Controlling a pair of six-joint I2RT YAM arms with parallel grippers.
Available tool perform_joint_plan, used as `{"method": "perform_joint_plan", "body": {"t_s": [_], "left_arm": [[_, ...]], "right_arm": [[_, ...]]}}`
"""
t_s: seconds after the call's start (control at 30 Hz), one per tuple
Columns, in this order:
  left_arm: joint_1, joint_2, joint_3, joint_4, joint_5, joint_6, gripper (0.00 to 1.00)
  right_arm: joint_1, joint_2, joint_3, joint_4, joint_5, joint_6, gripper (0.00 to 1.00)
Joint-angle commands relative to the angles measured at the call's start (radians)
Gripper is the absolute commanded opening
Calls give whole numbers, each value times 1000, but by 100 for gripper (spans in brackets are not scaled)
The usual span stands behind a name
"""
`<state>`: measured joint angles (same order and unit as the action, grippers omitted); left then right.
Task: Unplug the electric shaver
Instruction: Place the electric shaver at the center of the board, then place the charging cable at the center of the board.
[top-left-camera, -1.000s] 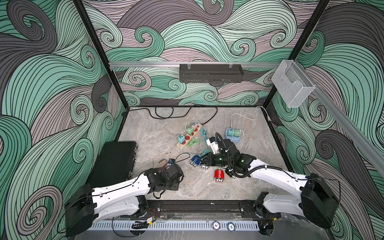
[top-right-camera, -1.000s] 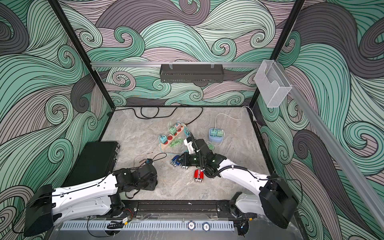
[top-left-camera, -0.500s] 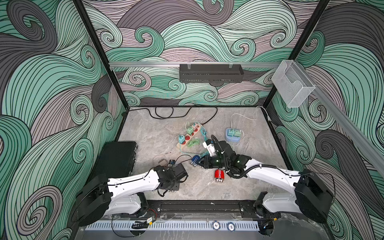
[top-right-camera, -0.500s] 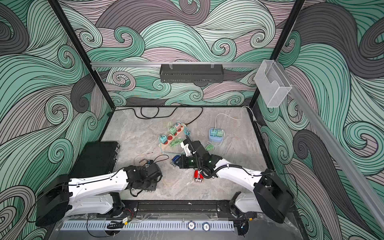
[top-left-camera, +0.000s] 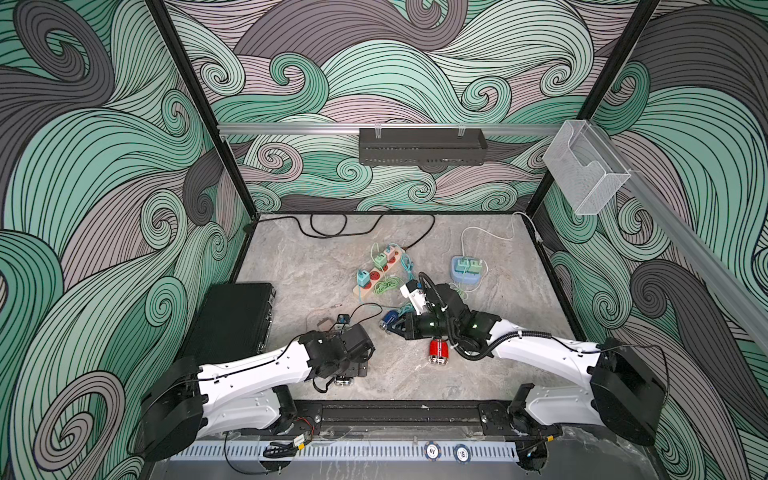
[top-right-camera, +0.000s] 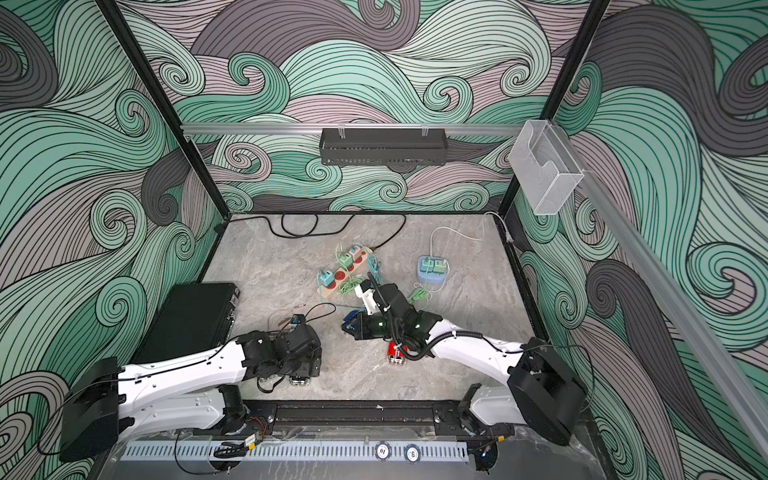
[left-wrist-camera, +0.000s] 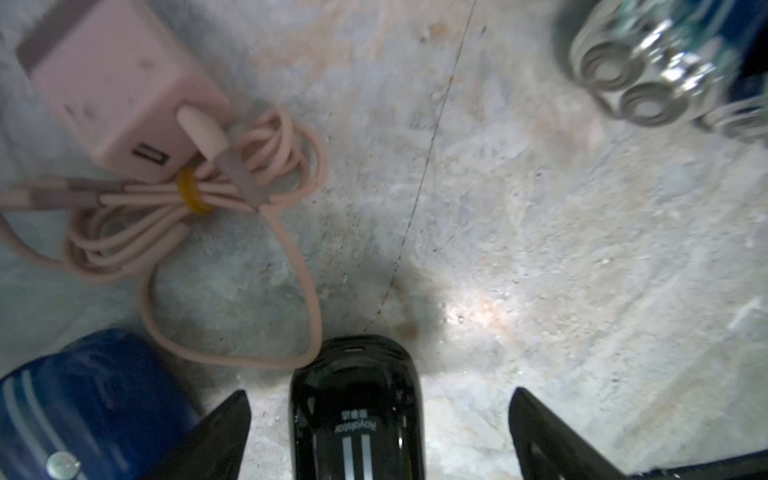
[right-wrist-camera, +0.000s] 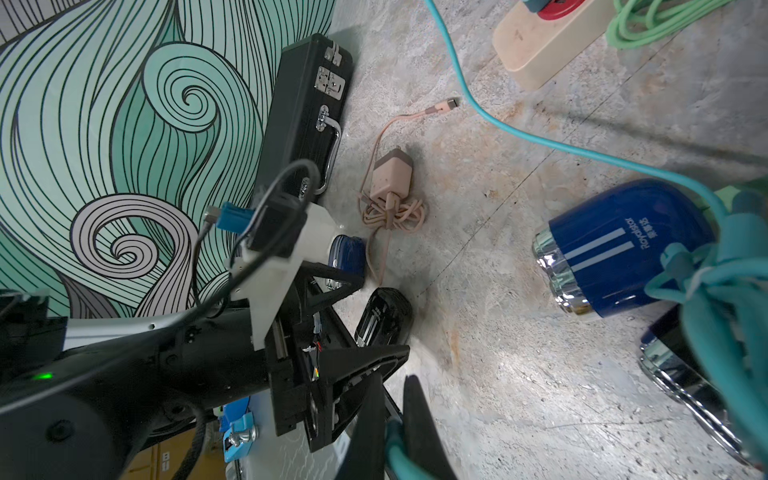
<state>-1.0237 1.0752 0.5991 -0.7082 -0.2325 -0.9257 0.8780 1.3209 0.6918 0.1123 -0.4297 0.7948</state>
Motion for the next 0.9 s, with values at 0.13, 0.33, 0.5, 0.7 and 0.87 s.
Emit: {"method": "perform_joint_plan", "body": {"t_s": [0.13,0.33,0.5,0.7,0.87], "left_arm": [[87,-117,49,-26,-82,97,98],[248,-208,42,-34,-18,205,99],[327,-218,8,42,53,237,99],[334,-277,-42,121,117,224,99],[333,-274,14,81,120,236,99]], "right_arm": [[42,82,108,28,-33,16,8],[59,193,214,53,-34,36,9],[82,292,326,21,-3,44,17],[80,296,368,-93,124,27,31],[75,289,352,-96,136,14,50]]}}
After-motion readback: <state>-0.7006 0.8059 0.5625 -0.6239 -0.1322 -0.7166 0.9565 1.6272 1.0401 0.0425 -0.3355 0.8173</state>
